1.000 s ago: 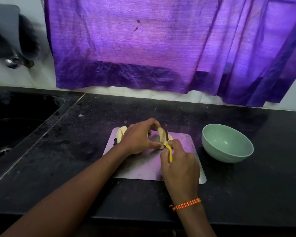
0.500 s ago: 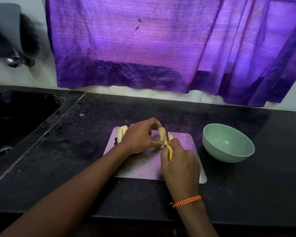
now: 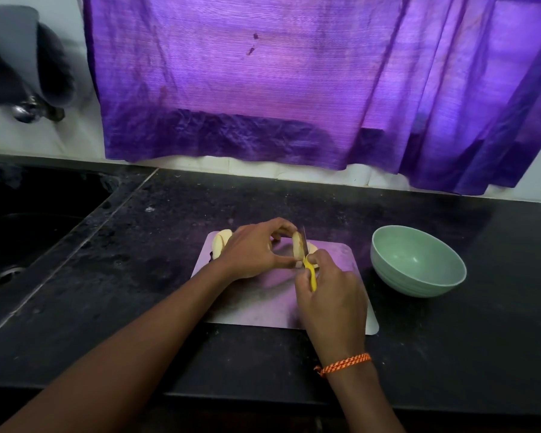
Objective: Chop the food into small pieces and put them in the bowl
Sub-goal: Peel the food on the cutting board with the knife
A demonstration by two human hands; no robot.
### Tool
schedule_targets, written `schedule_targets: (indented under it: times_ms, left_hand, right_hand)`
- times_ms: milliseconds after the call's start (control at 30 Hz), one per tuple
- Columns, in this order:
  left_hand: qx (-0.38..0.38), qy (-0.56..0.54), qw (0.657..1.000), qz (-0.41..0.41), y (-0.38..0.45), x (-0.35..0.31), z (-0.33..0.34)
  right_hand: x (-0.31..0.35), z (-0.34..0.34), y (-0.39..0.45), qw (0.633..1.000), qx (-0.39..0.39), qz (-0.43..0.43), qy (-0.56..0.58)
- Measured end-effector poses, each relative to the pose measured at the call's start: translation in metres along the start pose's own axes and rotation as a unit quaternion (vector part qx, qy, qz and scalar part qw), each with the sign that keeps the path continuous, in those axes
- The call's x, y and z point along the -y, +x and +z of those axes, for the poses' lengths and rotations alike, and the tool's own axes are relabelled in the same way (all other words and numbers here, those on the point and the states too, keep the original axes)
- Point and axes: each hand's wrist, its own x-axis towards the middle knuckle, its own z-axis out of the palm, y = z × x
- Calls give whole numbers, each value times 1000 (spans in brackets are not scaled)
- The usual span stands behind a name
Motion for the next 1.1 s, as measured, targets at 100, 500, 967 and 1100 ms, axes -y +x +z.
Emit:
schedule_targets:
  times_ms: [100, 500, 967, 1100]
  left_hand:
    - [-4, -13, 1000, 0, 1, -1, 1]
    - [-10, 2, 1000, 2, 3, 0, 3]
    - [-6, -6, 1000, -1, 2, -1, 2]
    - [-6, -2, 1000, -4, 2, -2, 3]
  right_hand:
    - [1, -1, -2, 1000, 6, -3, 10]
    - [2, -8, -6, 1000, -1, 11, 27]
    - [2, -7, -6, 1000, 15, 6, 12]
    - [2, -7, -5, 1000, 22, 2, 10]
